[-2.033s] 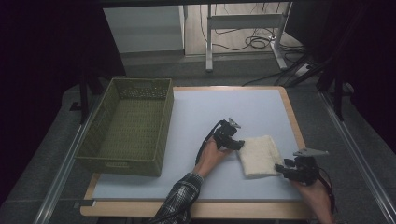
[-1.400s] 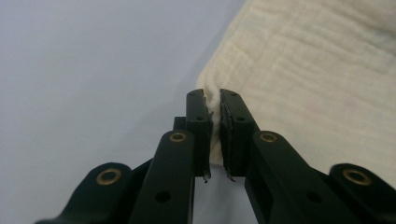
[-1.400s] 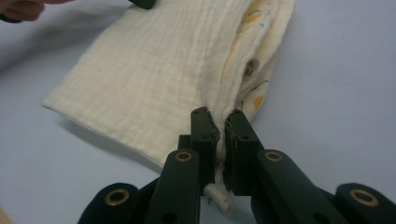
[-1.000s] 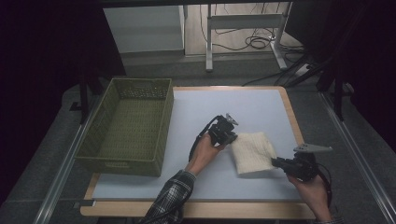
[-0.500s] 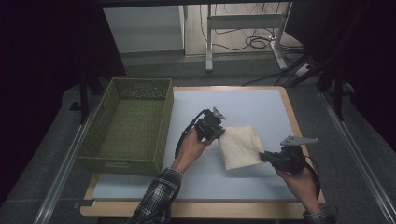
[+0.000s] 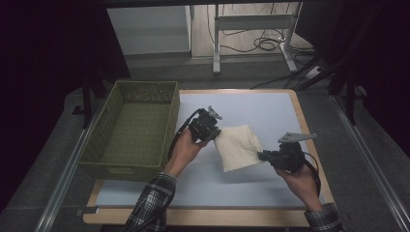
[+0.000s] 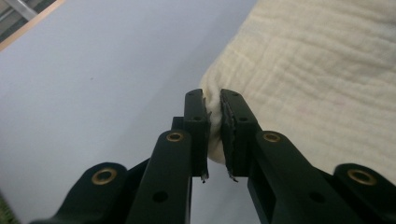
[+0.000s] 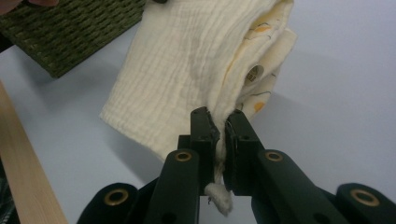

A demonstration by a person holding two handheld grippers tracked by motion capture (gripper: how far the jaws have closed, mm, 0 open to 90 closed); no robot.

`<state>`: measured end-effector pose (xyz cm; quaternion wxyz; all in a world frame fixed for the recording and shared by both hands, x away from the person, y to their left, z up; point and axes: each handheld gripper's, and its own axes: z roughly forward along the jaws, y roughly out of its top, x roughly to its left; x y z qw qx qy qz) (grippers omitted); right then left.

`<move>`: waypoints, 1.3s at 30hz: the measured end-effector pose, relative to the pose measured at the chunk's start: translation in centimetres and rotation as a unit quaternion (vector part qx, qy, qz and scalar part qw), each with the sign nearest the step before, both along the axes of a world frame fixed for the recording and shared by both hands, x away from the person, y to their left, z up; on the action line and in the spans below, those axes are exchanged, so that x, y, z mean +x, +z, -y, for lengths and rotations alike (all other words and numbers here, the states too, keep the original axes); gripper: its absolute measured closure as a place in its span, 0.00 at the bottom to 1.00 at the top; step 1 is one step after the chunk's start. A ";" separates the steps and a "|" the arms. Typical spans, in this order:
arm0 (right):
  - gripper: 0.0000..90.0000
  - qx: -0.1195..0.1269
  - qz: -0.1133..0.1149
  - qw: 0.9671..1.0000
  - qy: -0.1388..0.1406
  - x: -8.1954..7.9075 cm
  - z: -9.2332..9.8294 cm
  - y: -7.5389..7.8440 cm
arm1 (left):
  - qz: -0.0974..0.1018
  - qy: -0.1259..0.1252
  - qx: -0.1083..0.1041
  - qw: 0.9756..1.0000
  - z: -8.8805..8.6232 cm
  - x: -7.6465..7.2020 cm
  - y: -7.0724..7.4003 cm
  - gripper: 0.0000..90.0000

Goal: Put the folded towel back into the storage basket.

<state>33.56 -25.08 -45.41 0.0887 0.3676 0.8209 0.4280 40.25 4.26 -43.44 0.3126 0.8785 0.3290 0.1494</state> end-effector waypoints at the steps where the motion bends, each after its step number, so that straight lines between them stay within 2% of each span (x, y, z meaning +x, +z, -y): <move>1: 0.93 0.001 -0.002 1.000 0.003 0.1 -0.2 0.1 | 0.000 0.002 0.002 1.000 -0.2 0.0 0.1 0.91; 7: 0.92 0.001 -0.003 1.000 0.017 0.6 -1.7 0.7 | -0.005 0.009 0.020 1.000 -1.8 -0.1 0.9 0.91; 15: 0.92 0.000 -0.002 0.999 0.037 1.4 -4.0 1.5 | -0.011 0.021 0.033 0.999 -4.1 -0.2 2.2 0.91; 26: 0.92 0.007 -0.010 0.998 0.056 2.4 -6.7 2.5 | -0.019 0.035 0.040 0.998 -7.2 -0.3 3.7 0.91; 39: 0.92 0.016 -0.006 0.997 0.077 3.2 -9.5 4.4 | -0.013 0.053 0.047 0.997 -10.4 -0.6 6.1 0.90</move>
